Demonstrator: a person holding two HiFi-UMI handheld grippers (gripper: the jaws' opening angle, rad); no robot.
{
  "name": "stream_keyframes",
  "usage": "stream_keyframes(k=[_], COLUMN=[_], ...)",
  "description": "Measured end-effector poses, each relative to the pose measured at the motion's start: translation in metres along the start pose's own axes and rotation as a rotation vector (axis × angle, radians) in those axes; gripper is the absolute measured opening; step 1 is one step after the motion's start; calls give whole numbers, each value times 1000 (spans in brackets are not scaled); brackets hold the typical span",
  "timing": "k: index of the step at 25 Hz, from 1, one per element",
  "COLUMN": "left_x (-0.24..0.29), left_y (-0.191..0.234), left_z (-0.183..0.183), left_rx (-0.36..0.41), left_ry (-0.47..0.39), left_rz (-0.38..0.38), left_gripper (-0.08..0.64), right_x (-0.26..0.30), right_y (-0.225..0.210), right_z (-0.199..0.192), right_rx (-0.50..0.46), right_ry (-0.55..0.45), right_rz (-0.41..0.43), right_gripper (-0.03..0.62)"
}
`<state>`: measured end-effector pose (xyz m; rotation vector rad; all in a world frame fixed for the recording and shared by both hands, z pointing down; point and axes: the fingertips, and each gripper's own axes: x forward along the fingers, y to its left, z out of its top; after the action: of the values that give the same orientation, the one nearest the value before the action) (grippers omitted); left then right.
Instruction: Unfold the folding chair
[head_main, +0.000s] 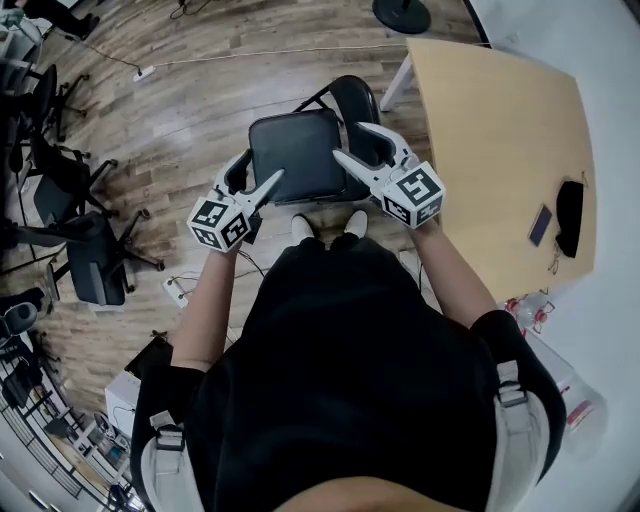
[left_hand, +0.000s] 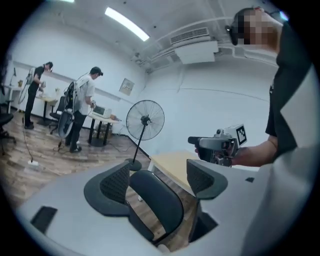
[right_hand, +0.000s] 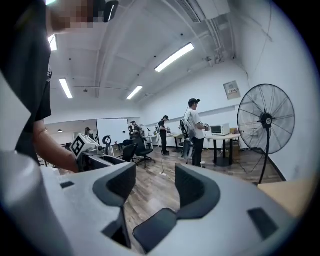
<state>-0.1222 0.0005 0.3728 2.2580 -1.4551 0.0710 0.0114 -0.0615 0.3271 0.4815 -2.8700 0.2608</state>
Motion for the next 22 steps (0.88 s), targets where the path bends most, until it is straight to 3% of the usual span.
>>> stream_keyframes(k=[5, 9, 22], left_x=[-10, -16, -30], left_y=[-51, -76, -85], left_z=[55, 82, 114], left_rx=[228, 322, 319], left_ry=[-117, -178, -272], left_rz=[46, 84, 116], left_gripper=[347, 314, 253], right_x=[-10, -13, -7], right_y=[17, 29, 59], right_z=[31, 47, 82], right_rx=[-52, -69, -130], right_ry=[-85, -121, -204], right_rz=[25, 58, 127], right_gripper=[241, 236, 212])
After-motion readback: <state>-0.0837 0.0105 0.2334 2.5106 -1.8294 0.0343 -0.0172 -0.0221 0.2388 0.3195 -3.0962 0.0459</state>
